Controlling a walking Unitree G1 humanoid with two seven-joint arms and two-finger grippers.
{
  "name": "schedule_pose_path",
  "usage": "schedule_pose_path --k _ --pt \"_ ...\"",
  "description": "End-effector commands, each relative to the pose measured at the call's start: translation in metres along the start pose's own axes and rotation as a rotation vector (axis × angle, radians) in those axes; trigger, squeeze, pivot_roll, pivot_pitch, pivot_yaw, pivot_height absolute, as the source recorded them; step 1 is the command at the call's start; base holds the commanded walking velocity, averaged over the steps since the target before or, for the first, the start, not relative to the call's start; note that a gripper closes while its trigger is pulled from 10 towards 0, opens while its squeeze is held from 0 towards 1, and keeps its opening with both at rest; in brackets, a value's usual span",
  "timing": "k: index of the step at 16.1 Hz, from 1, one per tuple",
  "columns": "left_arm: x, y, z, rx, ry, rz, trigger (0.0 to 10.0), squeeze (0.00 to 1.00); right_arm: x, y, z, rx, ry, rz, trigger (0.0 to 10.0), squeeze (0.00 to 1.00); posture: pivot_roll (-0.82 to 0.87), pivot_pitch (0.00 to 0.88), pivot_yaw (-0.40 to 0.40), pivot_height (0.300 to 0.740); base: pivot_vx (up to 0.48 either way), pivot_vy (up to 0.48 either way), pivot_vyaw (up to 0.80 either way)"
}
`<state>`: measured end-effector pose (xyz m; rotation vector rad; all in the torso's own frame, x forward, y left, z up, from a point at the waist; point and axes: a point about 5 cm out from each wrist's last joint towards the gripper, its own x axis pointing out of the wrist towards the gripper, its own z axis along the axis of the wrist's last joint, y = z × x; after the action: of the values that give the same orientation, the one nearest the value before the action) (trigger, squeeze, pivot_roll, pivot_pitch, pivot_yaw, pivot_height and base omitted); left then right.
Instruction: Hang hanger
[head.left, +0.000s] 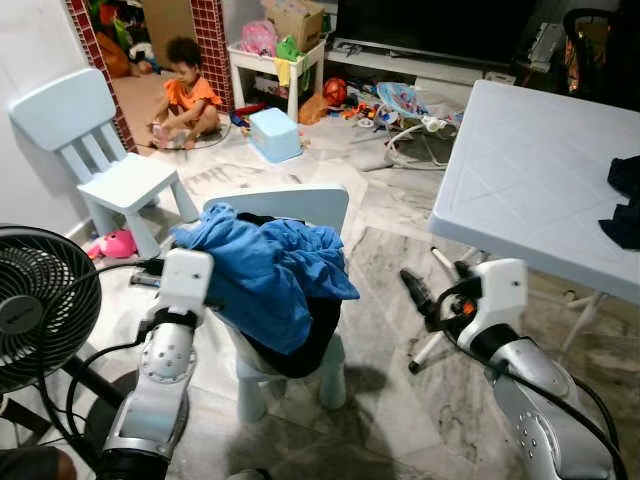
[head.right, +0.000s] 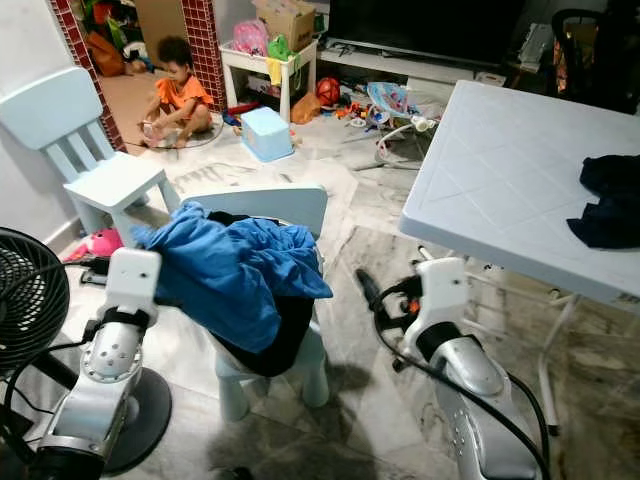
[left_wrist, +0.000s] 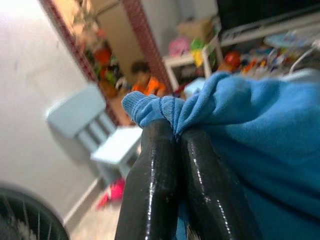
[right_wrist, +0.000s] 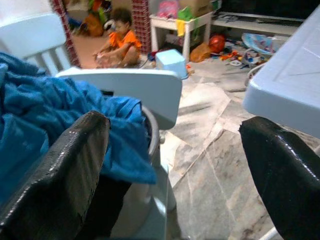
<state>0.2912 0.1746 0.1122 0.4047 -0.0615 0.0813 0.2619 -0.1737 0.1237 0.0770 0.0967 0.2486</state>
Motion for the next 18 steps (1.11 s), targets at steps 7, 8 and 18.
schedule_pose_path --k 7,8,18 --pt "-0.003 -0.028 0.035 -0.03 -0.124 -0.166 5.5 0.0 0.001 -0.023 0.007 0.087 -0.069 -0.193 10.0 0.0 -0.09 0.0 0.042 0.74 0.0 0.0 0.0" --pt "0.001 -0.023 0.028 -0.028 -0.078 -0.128 8.3 0.0 0.003 -0.023 0.008 0.089 -0.073 -0.2 10.0 0.0 -0.1 0.0 0.045 0.74 0.0 0.0 0.0" --pt "0.011 -0.026 -0.02 -0.264 0.246 -0.265 10.0 0.51 -0.001 -0.016 0.0 0.075 -0.025 -0.164 10.0 0.0 -0.11 0.0 0.015 0.74 0.0 0.0 0.0"
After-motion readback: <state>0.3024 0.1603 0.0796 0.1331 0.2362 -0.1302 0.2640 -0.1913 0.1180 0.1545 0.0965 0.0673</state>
